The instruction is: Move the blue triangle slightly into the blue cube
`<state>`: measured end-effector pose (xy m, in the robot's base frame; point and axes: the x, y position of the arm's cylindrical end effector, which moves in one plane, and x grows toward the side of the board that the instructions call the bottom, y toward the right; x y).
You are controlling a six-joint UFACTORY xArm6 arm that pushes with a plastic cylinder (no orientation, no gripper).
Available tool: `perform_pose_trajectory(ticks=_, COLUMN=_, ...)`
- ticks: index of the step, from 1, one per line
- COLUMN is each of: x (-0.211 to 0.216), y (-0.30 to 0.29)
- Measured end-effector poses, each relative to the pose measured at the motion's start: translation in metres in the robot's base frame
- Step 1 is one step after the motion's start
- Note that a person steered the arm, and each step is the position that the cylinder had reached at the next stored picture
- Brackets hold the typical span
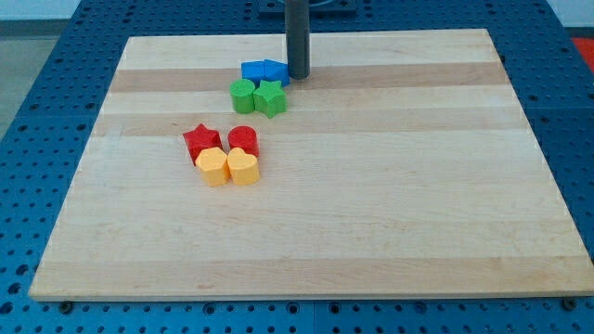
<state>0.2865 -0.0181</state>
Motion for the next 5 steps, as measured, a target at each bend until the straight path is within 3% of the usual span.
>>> perform_pose_trajectory(ticks=2, x=-0.028, y=-0.017)
perform_pose_trajectory(ticks=4, x=-0.020, y=-0.076)
perform_pose_trajectory(ticks=5, x=-0.011, y=-0.078)
